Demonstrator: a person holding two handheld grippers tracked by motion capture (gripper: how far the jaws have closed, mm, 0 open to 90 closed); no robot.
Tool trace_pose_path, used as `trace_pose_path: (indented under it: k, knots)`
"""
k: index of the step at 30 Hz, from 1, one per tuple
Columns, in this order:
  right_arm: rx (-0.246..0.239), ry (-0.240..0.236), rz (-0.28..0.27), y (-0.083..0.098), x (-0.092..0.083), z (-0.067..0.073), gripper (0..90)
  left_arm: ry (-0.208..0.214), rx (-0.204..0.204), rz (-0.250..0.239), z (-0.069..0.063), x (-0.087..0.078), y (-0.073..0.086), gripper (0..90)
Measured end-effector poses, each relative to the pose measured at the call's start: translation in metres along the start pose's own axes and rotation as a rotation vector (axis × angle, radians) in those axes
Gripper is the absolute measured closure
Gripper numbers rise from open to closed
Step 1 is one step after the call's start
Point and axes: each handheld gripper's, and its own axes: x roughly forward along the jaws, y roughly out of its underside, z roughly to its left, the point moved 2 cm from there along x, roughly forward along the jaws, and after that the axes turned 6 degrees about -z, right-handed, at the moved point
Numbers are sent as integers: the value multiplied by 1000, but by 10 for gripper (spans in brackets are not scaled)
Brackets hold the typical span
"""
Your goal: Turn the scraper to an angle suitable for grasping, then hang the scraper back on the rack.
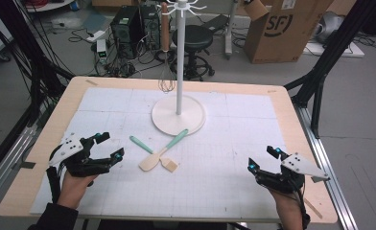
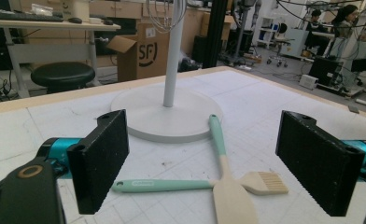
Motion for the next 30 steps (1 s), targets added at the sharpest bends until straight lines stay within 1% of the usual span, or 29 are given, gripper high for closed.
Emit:
trace_pose_path:
  k: [3,4,6,11,15,18,19,21,24,26,28,30]
  knots:
    - [-1,-2,4,0,0,2,197,16,-12,12,-2,1,0,179]
    - [0,-3,4,0,0,3,197,24,-6,25,-2,2,1,178]
    - [-1,-6,4,-1,0,4,197,27,0,35,-4,3,2,177]
    - [-6,-5,-3,-8,2,5,193,31,-15,29,-4,5,1,172]
    - [3,-2,-2,-11,4,5,193,48,-16,57,-6,11,3,170]
    - [28,-3,-19,-10,5,7,191,59,-18,60,-7,16,2,176]
    - [26,-8,-15,-10,6,7,191,60,-25,65,-8,20,2,180]
    - [11,-14,-11,-10,7,9,191,67,-23,76,-10,25,2,191]
    - [4,-16,-6,-8,5,10,191,81,-7,99,-16,37,0,202]
    - [9,-16,-8,-7,3,10,191,89,6,116,-19,46,-1,211]
    - [11,-17,-11,-7,3,9,191,104,0,146,-22,59,-1,217]
    - [11,-18,-13,-8,3,10,191,124,-17,175,-25,69,1,222]
